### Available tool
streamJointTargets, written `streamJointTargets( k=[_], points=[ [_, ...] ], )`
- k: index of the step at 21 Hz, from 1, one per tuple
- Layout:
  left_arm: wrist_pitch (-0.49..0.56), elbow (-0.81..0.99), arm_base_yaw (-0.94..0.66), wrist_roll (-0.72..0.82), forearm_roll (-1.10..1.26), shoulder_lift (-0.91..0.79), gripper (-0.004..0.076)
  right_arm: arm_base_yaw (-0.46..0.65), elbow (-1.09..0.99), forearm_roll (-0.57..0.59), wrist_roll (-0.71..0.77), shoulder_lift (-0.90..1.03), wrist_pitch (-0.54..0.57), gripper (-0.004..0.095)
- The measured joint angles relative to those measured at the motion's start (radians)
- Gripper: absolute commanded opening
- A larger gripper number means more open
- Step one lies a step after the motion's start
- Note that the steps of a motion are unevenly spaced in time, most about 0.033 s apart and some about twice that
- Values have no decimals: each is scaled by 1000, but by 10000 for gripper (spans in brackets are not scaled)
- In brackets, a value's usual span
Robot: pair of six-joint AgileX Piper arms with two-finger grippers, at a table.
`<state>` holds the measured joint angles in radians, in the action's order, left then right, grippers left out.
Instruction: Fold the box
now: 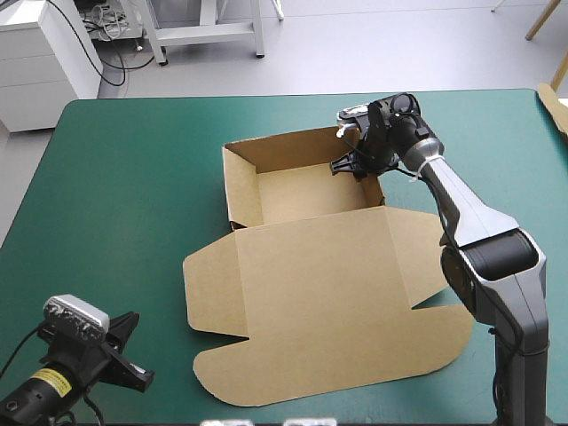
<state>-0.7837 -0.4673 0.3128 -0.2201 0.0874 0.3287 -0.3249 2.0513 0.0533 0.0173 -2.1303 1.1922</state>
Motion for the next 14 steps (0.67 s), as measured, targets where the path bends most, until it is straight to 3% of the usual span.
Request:
streamJointTargets(
  k=[2,10,14],
  points=[
    [8,33,0,8,21,-78,-8,0,0,17,0,-2,-2,-17],
    [30,50,0,14,59,-146,-8,6,0,121,8,-2,-12,-22],
    [32,50,0,14,60,-146,-8,124,0,142,4,-2,-9,-21]
  ],
)
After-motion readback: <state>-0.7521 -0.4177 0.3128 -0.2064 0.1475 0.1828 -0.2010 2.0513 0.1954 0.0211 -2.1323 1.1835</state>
